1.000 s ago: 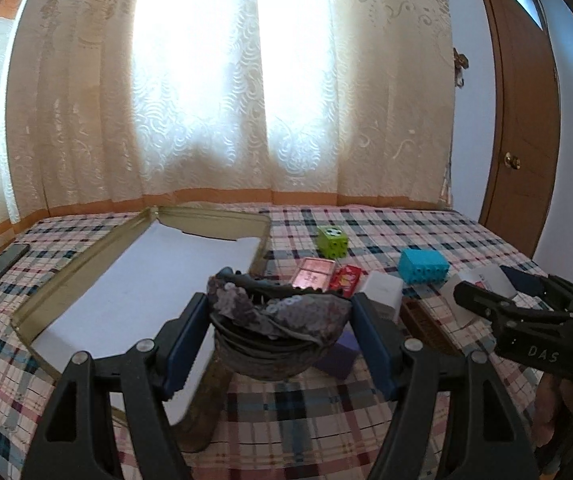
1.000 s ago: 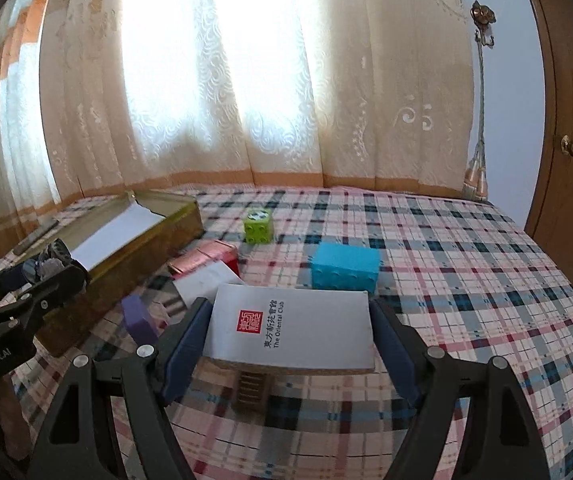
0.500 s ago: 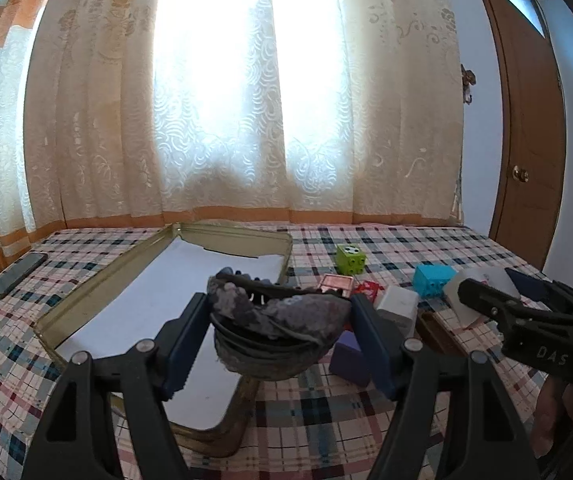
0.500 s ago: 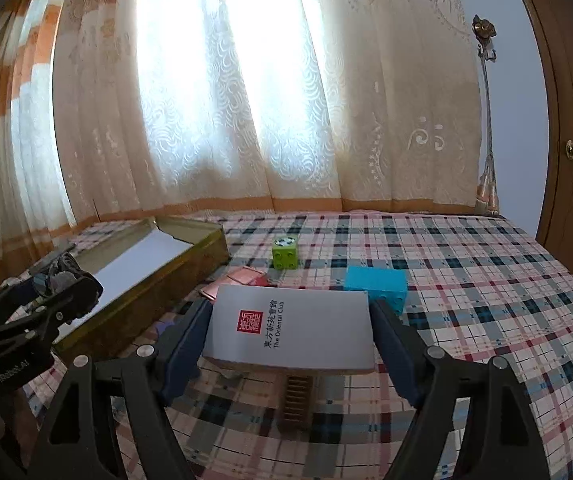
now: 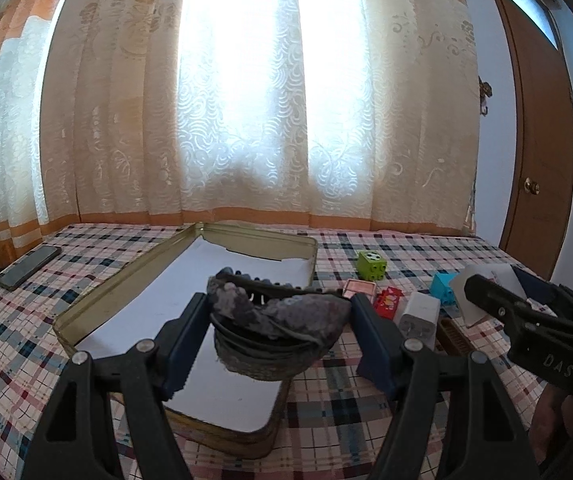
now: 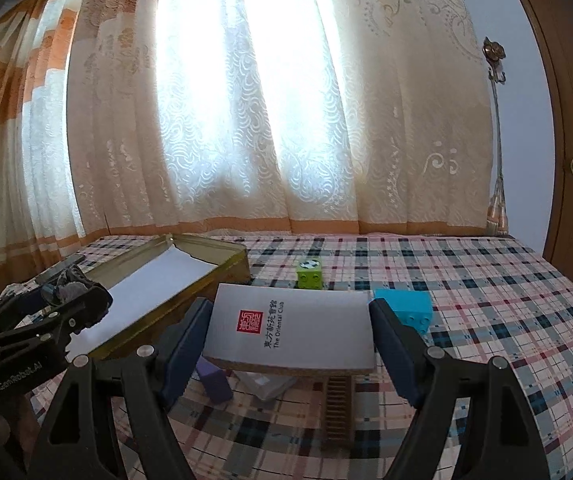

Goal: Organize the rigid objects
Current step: 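Carry the fabric bundle with the left tool while the right tool carries the white box toward the tray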

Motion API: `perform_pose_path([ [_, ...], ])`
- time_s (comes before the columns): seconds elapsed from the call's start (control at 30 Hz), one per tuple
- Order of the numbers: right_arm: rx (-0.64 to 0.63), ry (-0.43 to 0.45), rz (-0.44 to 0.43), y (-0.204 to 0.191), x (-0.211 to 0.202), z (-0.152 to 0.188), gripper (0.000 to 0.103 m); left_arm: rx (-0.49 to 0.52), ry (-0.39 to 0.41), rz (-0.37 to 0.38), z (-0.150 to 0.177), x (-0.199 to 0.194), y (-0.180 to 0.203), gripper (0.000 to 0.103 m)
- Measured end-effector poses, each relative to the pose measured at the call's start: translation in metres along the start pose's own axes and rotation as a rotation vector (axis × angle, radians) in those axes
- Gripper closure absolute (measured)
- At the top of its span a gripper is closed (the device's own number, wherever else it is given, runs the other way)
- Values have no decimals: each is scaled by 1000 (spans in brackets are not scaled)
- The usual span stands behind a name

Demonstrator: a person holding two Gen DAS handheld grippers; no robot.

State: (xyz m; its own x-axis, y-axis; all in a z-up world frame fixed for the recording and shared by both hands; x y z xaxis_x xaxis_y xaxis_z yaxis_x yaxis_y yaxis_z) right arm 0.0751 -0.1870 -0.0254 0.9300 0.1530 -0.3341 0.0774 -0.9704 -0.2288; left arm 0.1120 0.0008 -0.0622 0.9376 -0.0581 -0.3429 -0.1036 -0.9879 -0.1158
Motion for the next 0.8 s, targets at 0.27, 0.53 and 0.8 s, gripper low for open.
perform_pose_path([
  [0.27, -16, 20, -21, -18, 1, 1, 22, -16, 0, -12, 2, -2, -13, 31],
  [0.53, -37, 27, -52, -40, 3, 5, 22, -40, -10, -40, 6, -3, -29, 31],
  [0.8, -60, 32, -75, -60, 6, 7, 22, -62, -13, -57, 9, -5, -45, 31],
])
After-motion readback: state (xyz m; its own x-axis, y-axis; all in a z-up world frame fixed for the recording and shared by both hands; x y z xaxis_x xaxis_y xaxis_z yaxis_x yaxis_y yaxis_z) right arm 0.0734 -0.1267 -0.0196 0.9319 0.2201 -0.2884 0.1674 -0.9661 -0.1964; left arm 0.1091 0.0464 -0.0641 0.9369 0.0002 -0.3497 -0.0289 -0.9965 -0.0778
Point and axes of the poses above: each gripper's, at about its wrist camera, not at the fingertips, and x roughly the way its jaws point, y to its right, z to its underside, the point moved 10 cm from there along x, roughly the way its jaws point, and after that the axes turned 11 degrees about x, right-handed, at the moved point
